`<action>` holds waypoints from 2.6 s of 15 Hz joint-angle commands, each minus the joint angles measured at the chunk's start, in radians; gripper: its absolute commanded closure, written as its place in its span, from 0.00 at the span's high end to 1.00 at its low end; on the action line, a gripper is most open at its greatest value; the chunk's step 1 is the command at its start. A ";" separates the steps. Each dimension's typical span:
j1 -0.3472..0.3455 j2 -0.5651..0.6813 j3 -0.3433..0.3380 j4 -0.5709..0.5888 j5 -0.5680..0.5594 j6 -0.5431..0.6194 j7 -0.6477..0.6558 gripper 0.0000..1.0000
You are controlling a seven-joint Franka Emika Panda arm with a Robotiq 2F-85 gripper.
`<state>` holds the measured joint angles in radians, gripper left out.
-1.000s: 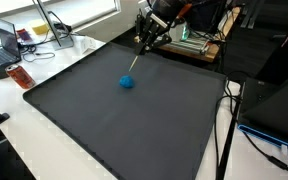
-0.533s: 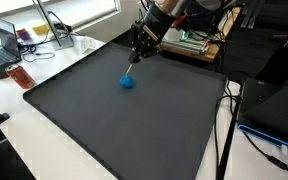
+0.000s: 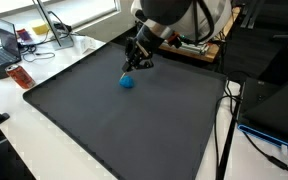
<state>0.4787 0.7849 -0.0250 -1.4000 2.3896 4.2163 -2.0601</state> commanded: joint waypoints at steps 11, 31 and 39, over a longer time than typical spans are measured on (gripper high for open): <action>0.159 0.190 -0.275 0.130 0.122 0.004 -0.009 0.03; -0.060 0.167 -0.078 0.113 0.122 0.020 -0.045 0.03; -0.172 0.128 0.014 0.134 0.121 0.020 -0.075 0.03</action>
<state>0.3721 0.9615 -0.0754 -1.2565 2.5101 4.2155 -2.0923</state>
